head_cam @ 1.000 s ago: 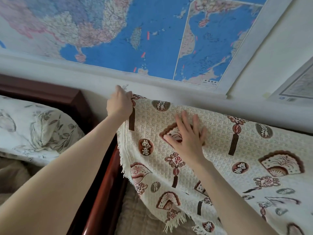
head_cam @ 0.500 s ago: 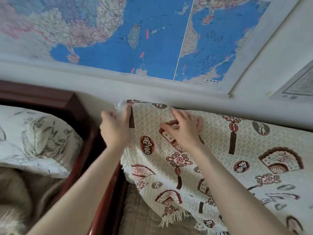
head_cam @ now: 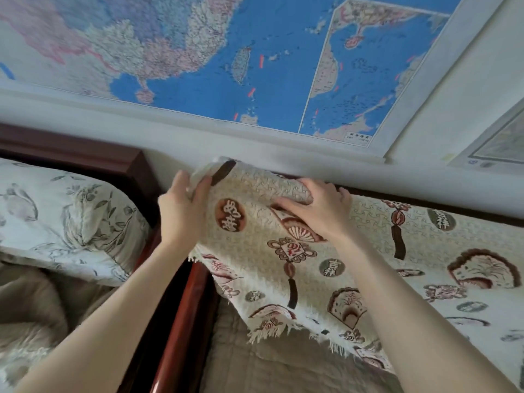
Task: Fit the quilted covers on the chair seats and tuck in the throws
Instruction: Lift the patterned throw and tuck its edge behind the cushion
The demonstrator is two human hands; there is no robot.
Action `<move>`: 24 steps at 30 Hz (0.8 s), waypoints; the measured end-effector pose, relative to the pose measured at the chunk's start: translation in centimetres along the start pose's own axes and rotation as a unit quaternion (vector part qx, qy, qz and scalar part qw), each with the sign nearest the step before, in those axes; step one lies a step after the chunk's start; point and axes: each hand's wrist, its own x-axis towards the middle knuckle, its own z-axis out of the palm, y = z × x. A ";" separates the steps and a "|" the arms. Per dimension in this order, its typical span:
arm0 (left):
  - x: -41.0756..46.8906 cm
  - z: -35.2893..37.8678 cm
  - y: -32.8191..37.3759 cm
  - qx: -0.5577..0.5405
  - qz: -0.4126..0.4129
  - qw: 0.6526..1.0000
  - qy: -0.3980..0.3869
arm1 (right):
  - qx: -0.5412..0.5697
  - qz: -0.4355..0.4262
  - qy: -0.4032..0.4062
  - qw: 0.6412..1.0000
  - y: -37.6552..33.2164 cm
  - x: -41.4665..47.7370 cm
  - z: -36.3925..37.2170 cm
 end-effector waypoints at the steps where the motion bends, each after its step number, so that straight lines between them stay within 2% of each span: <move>1: -0.1 0.2 -0.6 0.031 -0.018 0.999 -0.028 | -0.023 0.014 -0.013 1.000 0.4 0.1 0.0; 3: -0.4 0.6 -1.2 0.072 -0.073 0.992 -0.076 | -0.016 0.048 -0.016 0.999 0.8 0.3 -0.1; 7: 1.2 2.4 0.6 0.076 -0.140 0.980 -0.121 | 0.123 0.049 0.037 0.990 0.2 0.6 -0.1; 9: 2.8 3.4 1.6 0.039 -0.160 0.976 -0.140 | 0.143 0.039 0.064 0.987 -0.2 0.3 0.0; 12: 4.4 4.7 2.5 -0.083 -0.251 0.947 -0.181 | 0.190 0.028 0.098 0.976 -0.4 0.1 0.1; 14: 4.5 5.1 3.1 -0.088 -0.243 0.956 -0.137 | 0.202 0.019 0.101 0.974 -0.5 0.3 -0.2; 16: 3.5 4.9 3.6 -0.065 -0.195 0.978 -0.030 | 0.219 -0.002 0.076 0.973 -1.0 0.7 -0.4; 18: 2.1 4.1 3.6 -0.085 -0.174 0.978 0.082 | 0.238 -0.039 0.045 0.969 -1.6 1.0 -0.4; 20: 1.6 3.6 3.4 -0.102 -0.184 0.967 0.145 | 0.267 -0.058 0.016 0.962 -2.2 1.4 -0.4; 22: 2.0 3.6 3.5 -0.086 -0.205 0.967 0.123 | 0.266 -0.045 -0.014 0.963 -2.6 2.0 -0.3; 24: 3.2 4.0 3.3 -0.044 -0.225 0.972 0.052 | 0.156 0.010 -0.043 0.987 -2.6 3.1 0.1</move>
